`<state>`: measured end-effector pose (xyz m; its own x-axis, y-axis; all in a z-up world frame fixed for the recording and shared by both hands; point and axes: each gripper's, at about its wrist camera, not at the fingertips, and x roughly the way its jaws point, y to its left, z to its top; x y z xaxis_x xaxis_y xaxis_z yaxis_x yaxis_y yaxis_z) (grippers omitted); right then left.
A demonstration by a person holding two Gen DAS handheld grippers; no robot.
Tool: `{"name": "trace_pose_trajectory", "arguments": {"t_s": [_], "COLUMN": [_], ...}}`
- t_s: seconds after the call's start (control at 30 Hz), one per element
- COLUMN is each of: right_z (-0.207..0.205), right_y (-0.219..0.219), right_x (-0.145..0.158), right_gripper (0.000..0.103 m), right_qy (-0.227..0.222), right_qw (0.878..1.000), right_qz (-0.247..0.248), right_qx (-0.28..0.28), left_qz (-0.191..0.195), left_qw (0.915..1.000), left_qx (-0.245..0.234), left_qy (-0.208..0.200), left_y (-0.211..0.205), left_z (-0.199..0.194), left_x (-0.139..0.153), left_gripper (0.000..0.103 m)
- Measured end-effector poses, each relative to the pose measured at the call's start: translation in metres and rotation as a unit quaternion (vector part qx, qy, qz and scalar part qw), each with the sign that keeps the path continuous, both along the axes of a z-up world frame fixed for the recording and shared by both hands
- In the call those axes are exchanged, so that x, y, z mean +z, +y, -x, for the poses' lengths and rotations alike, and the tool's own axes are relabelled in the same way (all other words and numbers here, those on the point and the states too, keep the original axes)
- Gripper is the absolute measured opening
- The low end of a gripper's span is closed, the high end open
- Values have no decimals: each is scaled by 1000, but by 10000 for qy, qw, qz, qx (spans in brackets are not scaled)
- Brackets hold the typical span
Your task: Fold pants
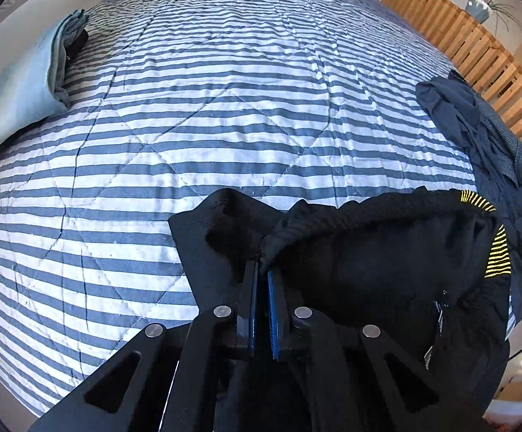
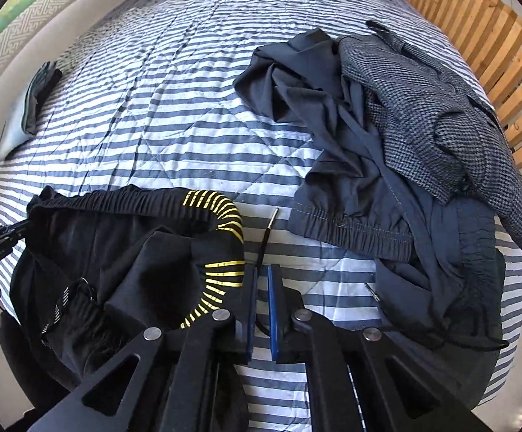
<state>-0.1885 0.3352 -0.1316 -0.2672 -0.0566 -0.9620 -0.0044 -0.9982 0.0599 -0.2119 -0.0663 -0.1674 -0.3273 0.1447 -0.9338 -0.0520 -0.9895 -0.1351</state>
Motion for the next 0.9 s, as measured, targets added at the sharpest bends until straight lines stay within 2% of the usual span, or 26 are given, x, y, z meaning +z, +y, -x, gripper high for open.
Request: {"name": "trace_pose_trajectory", "arguments": {"t_s": [0.17,0.27,0.33,0.4,0.5,0.6,0.77,0.9], "right_z": [-3,-3,2,8,17,26,38,39], "right_y": [17,4,-12,-35,-63,-75,-75,-62], "right_x": [12,21,19,12,-6,-22,-43,-48], "right_gripper": [0,2,10,17,17,18,18,21], "right_qy": [239,471,328,285,72,-126,-281,-419], "right_qw": [9989,9982,9978,9977,9964,9962,9954,9955], "right_qz": [338,370,495,291,-1,-108,-542,-549], "right_qx": [-241,37,301,546,843,854,738,646], "left_qz": [-164,-81,-82,-147,-256,-295,-313,-336], "left_qw": [9994,9993,9993,9992,9989,9988,9986,9985], "left_qx": [-43,-145,-200,-249,-313,-352,-412,-416], "left_qy": [316,345,314,276,229,191,144,111], "left_y": [-15,-12,-4,4,15,22,24,22], "left_z": [-11,-13,-13,-12,-11,-8,-5,-2], "left_x": [39,48,47,44,38,32,26,22], "left_gripper": [4,4,4,4,4,4,4,4]}}
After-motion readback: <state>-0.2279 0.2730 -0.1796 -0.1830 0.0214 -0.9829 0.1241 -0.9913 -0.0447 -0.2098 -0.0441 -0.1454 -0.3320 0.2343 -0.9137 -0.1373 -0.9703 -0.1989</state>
